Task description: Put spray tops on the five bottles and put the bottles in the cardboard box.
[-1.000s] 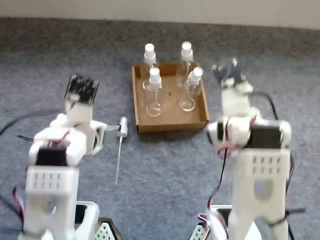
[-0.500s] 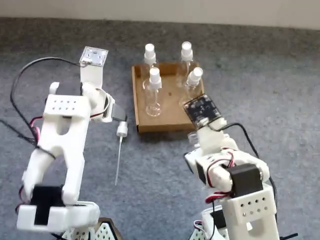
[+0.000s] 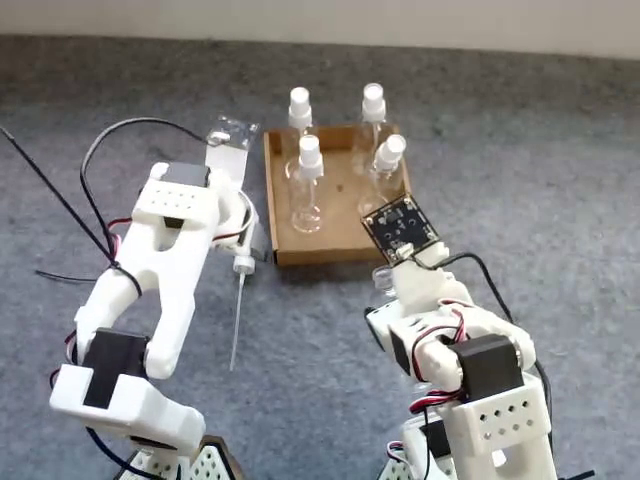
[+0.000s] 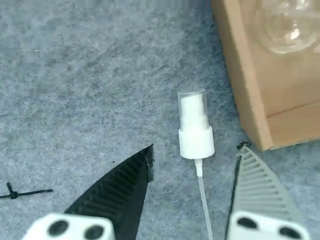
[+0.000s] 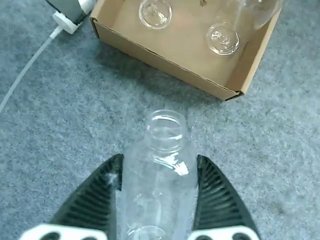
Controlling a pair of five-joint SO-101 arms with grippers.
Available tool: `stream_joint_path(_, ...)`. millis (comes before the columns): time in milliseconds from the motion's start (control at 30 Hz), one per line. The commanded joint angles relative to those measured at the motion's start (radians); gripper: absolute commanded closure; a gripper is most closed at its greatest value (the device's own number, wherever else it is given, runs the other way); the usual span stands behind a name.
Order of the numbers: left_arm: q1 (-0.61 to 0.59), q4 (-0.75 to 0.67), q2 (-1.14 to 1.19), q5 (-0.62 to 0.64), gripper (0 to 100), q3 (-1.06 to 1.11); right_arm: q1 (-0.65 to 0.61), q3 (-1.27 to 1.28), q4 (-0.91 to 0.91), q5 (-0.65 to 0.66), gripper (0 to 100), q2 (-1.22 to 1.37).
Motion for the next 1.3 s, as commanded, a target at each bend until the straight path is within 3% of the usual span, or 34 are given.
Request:
stream_joint_path(0,0.001,-0.066,0.012,0.032,76,-0.042,-0.01,-0.008,-0.018,-0.012,98.8,-0.012)
stream_joint_path(400,0.007,-0.17,0.17,0.035,77,-0.051,-0.012,-0.008,-0.016,-0.012,98.8,-0.013)
stream_joint_path(633,0.008,-0.173,0.206,0.031,88,-0.051,-0.012,-0.008,-0.016,-0.012,98.8,-0.013)
stream_joint_path(967,-0.039,-0.166,0.193,0.031,89,-0.054,-0.012,-0.008,-0.016,-0.005,98.8,-0.015)
stream_joint_path(1267,-0.125,-0.058,-0.177,0.034,93,-0.051,-0.035,-0.008,-0.094,-0.006,98.8,-0.015)
